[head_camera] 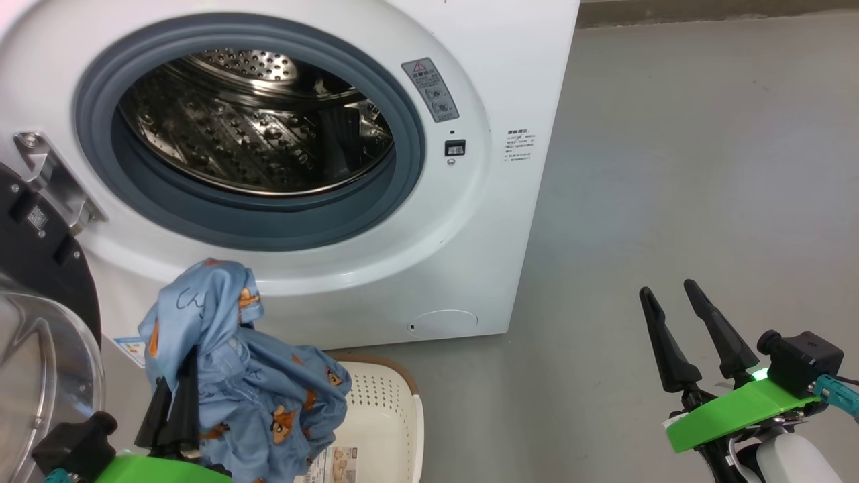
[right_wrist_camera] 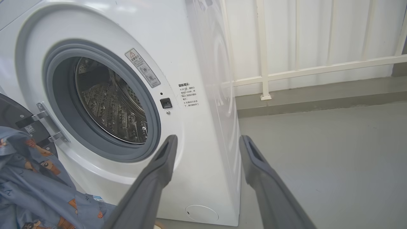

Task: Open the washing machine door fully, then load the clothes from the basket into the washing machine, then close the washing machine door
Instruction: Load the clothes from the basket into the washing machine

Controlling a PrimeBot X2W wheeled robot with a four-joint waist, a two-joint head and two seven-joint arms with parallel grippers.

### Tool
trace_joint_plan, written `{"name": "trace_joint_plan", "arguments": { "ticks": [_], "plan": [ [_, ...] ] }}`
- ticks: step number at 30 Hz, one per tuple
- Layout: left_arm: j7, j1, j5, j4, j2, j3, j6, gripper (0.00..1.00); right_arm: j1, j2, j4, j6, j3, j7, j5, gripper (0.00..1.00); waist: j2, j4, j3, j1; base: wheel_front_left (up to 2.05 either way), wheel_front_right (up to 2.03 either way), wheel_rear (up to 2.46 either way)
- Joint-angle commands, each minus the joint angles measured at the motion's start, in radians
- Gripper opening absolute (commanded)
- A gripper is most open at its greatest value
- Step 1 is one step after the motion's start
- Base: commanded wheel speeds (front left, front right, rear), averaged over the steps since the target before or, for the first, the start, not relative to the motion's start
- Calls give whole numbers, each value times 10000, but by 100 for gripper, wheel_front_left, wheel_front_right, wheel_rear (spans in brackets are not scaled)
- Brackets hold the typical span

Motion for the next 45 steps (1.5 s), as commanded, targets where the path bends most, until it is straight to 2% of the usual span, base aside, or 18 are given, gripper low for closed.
{"name": "trace_joint_plan", "arguments": {
  "ticks": [1, 10, 19, 34, 45],
  "plan": [
    [-122, -331, 111, -342, 166, 403, 100, 0, -102, -169, -274, 16, 159, -48, 32, 100, 0, 3, 26, 0, 0, 0, 0],
    [-66, -1406, 292, -725, 374, 389, 87, 0, -199, -138, -349, 16, 170, -48, -15, 100, 0, -28, 361, 0, 0, 0, 0],
    [229, -3555, 458, -718, 573, 333, 80, 0, -461, 39, -509, 16, 130, -48, -77, 100, 0, -200, 1341, 0, 0, 0, 0],
    [81, -7467, 633, 2892, 912, -19, -342, 0, -1263, 582, -903, 16, 52, -48, -306, 100, 0, -1153, 3783, 0, 0, 0, 0],
    [-52, -9628, 702, 4941, 1127, -361, -467, 0, -1639, 948, -1096, 16, 59, -48, -368, 100, 0, -1730, 4982, 0, 0, 0, 0]
  ]
}}
